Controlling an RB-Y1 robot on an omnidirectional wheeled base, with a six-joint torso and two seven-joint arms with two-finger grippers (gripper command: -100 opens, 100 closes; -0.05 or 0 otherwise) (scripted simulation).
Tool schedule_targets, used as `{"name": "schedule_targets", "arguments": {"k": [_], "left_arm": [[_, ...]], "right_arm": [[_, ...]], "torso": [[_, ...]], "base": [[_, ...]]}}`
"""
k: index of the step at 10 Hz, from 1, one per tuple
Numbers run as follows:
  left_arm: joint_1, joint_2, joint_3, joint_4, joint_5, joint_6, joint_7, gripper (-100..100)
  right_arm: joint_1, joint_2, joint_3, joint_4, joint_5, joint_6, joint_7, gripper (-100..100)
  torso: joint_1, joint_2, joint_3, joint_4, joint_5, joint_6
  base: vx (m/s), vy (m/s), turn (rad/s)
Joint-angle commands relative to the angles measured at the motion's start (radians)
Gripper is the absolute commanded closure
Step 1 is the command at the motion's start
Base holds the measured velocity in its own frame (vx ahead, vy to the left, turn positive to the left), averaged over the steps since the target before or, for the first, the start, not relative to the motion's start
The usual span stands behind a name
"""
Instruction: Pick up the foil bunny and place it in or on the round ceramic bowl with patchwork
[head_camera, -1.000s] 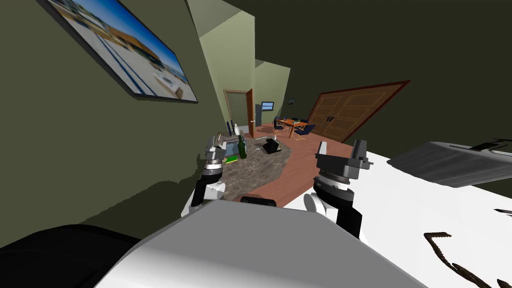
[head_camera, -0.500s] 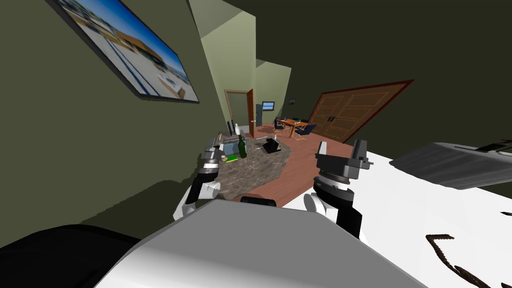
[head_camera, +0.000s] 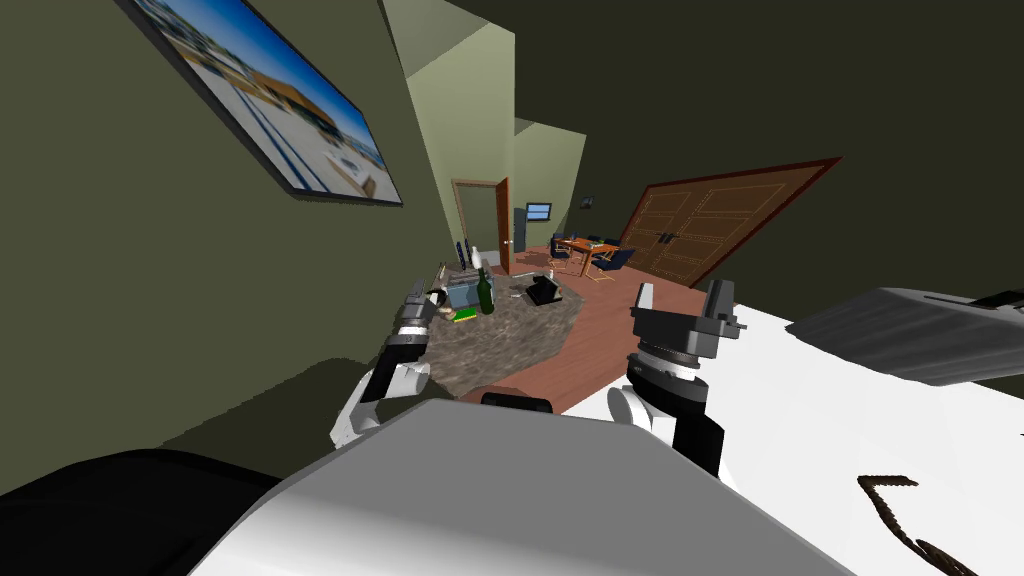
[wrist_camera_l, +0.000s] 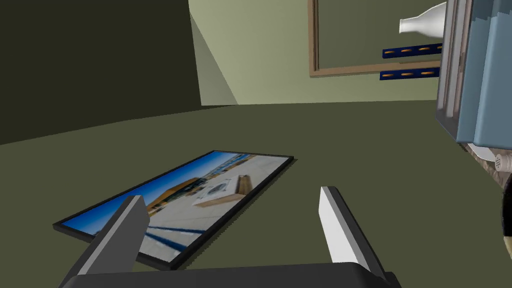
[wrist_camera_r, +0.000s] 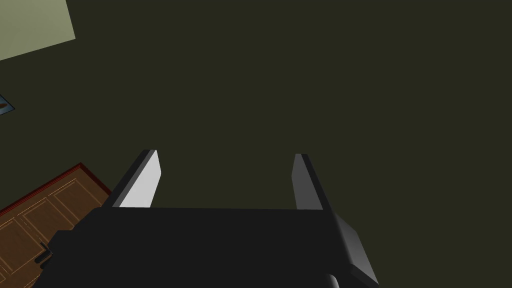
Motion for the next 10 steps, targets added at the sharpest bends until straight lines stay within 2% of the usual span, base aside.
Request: {"name": "schedule_targets", "arguments": {"k": [1,3,4,6,7,8,9,10], "left_arm": [[-0.006,0.003,0.023,-0.002,-0.003,0.042,-0.005,-100],[-0.011,0.012,0.088,0.012,-0.013,0.11,-0.019,-100],[-0.011,0.012,0.088,0.012,-0.013,0.117,-0.019,-100],[-0.015,0.02,0.151,0.024,-0.021,0.179,-0.032,-100],[-0.015,0.02,0.151,0.024,-0.021,0.196,-0.032,-100],[-0.016,0.025,0.181,0.029,-0.024,0.226,-0.037,-100],[-0.016,0.025,0.181,0.029,-0.024,0.237,-0.037,-100],[-0.017,0.03,0.209,0.034,-0.026,0.279,-0.042,-100]], "right_arm": [[0.0,0.0,0.0,0.0,0.0,0.0,0.0,0],[0.0,0.0,0.0,0.0,0.0,0.0,0.0,0],[0.0,0.0,0.0,0.0,0.0,0.0,0.0,0],[0.0,0.0,0.0,0.0,0.0,0.0,0.0,0],[0.0,0.0,0.0,0.0,0.0,0.0,0.0,0],[0.0,0.0,0.0,0.0,0.0,0.0,0.0,0],[0.0,0.0,0.0,0.0,0.0,0.0,0.0,0],[0.0,0.0,0.0,0.0,0.0,0.0,0.0,0]], "torso": [[0.0,0.0,0.0,0.0,0.0,0.0],[0.001,-0.001,0.0,0.0,0.0,0.0],[0.0,0.0,0.0,0.0,0.0,0.0],[0.001,-0.001,0.0,0.0,0.0,0.0],[0.001,0.0,0.0,0.0,0.0,0.0],[0.0,-0.001,0.0,0.0,0.0,0.0],[0.001,-0.001,0.0,0.0,0.0,0.0],[0.001,-0.001,-0.001,0.0,0.0,0.0]], "base": [[-0.026,-0.014,0.018],[-0.025,-0.015,0.025],[-0.023,-0.015,0.014],[-0.025,-0.017,0.018],[-0.021,-0.014,0.005],[-0.019,-0.011,0.001],[-0.014,-0.008,0.002],[-0.013,-0.01,-0.004]]}}
